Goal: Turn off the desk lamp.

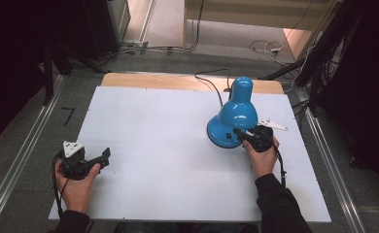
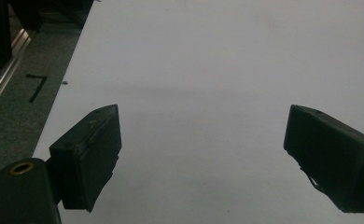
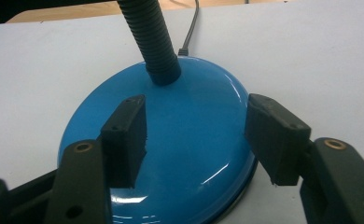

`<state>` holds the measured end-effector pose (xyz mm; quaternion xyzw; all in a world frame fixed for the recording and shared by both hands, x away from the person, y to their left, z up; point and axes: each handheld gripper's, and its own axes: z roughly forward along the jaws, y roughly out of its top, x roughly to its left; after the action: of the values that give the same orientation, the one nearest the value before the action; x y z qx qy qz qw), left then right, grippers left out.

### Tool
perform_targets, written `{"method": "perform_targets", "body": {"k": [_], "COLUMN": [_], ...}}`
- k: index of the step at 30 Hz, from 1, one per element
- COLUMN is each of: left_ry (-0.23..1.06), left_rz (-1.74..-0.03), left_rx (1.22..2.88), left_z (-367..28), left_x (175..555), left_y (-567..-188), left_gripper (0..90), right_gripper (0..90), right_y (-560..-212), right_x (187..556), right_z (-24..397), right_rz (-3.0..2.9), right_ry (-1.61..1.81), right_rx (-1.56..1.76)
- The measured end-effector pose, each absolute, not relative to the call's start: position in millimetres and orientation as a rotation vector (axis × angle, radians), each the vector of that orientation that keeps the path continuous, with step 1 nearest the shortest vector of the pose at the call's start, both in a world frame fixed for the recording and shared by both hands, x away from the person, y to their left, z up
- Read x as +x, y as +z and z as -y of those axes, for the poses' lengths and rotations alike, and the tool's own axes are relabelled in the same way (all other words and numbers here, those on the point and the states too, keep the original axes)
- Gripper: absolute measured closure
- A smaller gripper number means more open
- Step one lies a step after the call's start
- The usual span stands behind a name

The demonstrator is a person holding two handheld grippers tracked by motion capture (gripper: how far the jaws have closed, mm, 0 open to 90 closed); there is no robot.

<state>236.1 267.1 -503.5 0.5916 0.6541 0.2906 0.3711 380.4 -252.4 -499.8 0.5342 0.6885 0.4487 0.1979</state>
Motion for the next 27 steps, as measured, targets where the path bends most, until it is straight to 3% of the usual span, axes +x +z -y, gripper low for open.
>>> {"method": "perform_targets", "body": {"k": [27], "left_ry": [0.745], "left_rz": [-1.676], "left_rx": [1.517], "left_z": [-267.0], "left_x": [236.1], "left_y": [-503.5], "left_gripper": [11.8], "right_gripper": [29.7], "right_y": [-496.8], "right_x": [381.9], "right_z": [260.1], "right_rz": [-1.921], "right_ry": [1.244], "right_rx": [1.529]}}
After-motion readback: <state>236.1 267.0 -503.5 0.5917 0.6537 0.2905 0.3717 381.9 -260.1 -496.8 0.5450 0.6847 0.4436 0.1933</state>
